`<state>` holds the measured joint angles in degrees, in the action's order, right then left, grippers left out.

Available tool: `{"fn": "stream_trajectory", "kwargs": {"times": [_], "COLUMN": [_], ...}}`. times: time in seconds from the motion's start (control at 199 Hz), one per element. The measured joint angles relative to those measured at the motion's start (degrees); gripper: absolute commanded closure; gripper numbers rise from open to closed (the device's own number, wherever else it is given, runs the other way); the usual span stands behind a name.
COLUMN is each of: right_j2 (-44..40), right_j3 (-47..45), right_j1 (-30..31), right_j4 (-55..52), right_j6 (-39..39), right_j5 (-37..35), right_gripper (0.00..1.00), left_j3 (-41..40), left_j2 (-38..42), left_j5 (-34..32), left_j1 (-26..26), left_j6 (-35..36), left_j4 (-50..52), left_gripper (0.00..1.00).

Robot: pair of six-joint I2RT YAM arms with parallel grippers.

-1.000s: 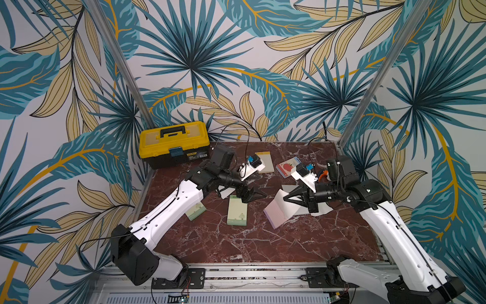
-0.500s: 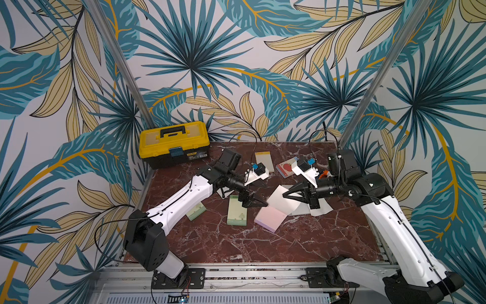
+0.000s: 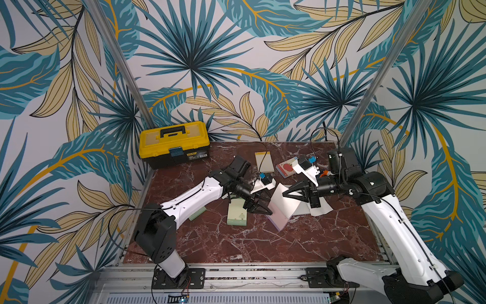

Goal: Tear off pages from different memo pads
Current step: Tear off the paper from the memo pad.

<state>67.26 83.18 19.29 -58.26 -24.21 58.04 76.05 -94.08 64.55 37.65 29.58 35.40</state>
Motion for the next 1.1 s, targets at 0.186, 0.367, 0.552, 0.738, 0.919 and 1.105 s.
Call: {"fn": "stream_trajectory", "kwargs": {"times": [0.186, 0.367, 0.552, 0.738, 0.919, 1.105], "right_j2": [-0.1, -1.1, -1.2, -1.2, -1.6, -3.7], "right_j3": [-0.2, -1.9, -2.5, -3.3, -4.7, -8.3], "right_j1": [0.0, 0.0, 0.0, 0.0, -0.3, -0.9], "right_j4": [2.1, 4.8, 6.3, 8.0, 10.8, 14.9], "right_j6": [1.6, 3.3, 3.7, 4.6, 8.1, 15.0], "right_j5": [-1.4, -2.8, -3.8, -6.6, -10.7, -15.8], "right_gripper": [1.00, 1.00, 1.00, 1.00, 1.00, 1.00], "left_j3": [-2.1, -6.0, -6.4, -6.9, -7.5, -10.5], "left_j2": [0.7, 2.1, 2.4, 3.3, 3.4, 4.5], "left_j5": [-0.3, -0.2, 0.0, 0.1, -0.6, -3.8], "left_j1": [-0.1, -0.2, -0.2, -0.3, -0.6, -0.9], "left_j6": [-6.4, -11.4, -13.9, -17.6, -26.2, -39.1], "left_j4": [-5.5, -10.8, -12.8, -15.2, -18.6, -24.1], "left_gripper": [0.69, 0.72, 0.72, 1.00, 1.00, 1.00]}}
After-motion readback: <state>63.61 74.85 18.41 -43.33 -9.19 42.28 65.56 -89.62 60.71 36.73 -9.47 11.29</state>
